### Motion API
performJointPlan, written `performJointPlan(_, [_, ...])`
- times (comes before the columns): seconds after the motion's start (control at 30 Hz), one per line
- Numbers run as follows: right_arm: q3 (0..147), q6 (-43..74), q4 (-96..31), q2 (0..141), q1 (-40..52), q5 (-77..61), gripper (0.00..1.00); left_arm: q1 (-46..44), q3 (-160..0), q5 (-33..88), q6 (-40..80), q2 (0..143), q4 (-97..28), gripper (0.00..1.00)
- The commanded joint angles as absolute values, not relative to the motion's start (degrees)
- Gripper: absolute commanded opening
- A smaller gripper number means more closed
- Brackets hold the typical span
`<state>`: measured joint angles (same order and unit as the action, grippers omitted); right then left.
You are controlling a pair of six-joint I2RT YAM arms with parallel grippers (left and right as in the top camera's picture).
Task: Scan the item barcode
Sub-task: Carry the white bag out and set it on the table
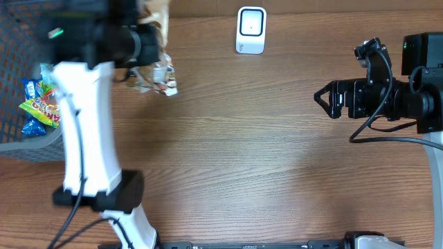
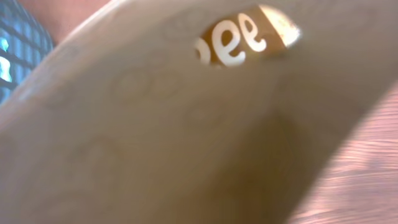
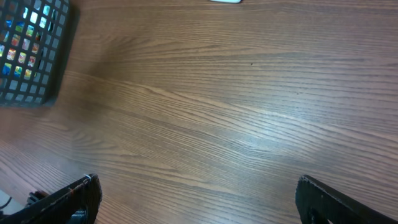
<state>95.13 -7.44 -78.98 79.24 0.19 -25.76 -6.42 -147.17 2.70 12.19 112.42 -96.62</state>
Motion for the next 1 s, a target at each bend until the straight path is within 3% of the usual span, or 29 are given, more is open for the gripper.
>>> performJointPlan(0.0, [96.66, -7.33, -78.96, 78.56, 0.27, -26.65, 1.0, -9.13, -143.09, -8.97, 20.69, 117.1, -96.79, 0.04])
performJointPlan(0.27, [96.66, -7.33, -78.78, 78.56, 0.27, -26.63, 1.0, -14.0, -132.92, -14.11, 27.33, 127.42, -92.84, 0.04])
performJointPlan(0.67, [96.66, -7.33, -79.0, 78.59, 0.27, -26.65, 1.0, -18.55, -132.2, -22.44, 30.5, 133.53, -94.56, 0.04])
performJointPlan(0.77, [96.66, -7.33, -79.07, 78.59, 0.27, -26.65, 1.0, -18.59, -132.2, -19.18, 29.69, 133.53, -93.86, 0.04])
performJointPlan(0.97, [96.6, -7.35, -79.37, 78.56, 0.27, -26.61, 1.0, -16.86, -132.2, 2.96, 12.34, 133.53, -87.92, 0.04])
